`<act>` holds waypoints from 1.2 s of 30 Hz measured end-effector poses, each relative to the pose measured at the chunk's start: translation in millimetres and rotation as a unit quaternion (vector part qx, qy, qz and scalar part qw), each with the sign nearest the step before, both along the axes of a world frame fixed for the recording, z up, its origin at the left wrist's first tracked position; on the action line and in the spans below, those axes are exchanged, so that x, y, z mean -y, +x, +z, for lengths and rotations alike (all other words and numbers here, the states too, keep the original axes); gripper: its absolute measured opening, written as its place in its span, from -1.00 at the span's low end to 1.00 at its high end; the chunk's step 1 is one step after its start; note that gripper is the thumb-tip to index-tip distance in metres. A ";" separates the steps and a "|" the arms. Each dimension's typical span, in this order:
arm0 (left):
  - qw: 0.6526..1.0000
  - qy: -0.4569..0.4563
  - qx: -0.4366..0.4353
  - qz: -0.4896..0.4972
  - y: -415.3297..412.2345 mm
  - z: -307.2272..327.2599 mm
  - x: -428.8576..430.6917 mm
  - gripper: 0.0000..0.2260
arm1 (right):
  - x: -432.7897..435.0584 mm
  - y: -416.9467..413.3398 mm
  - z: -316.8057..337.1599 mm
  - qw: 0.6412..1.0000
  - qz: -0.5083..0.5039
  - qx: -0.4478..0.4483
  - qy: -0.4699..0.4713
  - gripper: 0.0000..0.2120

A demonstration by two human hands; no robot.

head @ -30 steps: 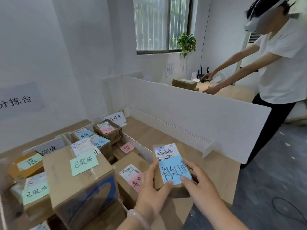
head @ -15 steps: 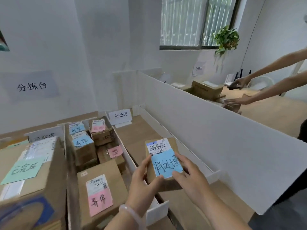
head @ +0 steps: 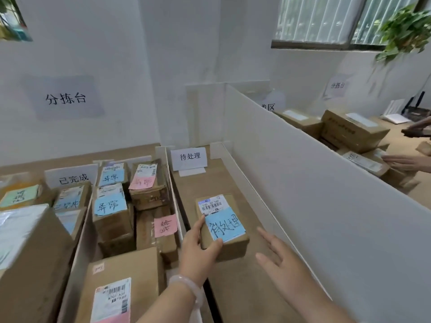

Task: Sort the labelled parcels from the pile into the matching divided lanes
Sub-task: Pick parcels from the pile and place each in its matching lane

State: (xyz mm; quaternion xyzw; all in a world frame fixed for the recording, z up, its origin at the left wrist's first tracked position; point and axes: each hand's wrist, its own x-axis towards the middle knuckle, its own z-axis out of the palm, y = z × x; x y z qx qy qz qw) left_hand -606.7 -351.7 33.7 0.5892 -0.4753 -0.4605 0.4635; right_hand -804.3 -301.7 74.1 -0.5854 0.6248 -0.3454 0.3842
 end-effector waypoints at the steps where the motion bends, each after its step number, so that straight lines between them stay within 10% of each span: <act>1: 1.000 0.009 0.003 0.008 0.2 -6.3 24.1 -0.40 | 18.9 -2.0 -2.6 1.000 0.011 -0.012 0.004 -0.49; 18: 0.980 0.100 0.137 0.108 50.2 -95.4 344.1 -0.37 | 245.4 -7.2 -88.8 0.988 0.130 -0.081 -0.016 -0.36; 26: 0.941 0.155 0.298 0.051 47.7 -97.4 344.4 -0.39 | 249.5 -17.1 -101.9 0.980 0.155 -0.123 -0.031 -0.40; 36: 0.829 -0.069 0.554 -0.026 13.6 -4.1 186.0 -0.37 | 186.6 -0.3 -50.2 0.932 0.197 -0.253 -0.168 -0.33</act>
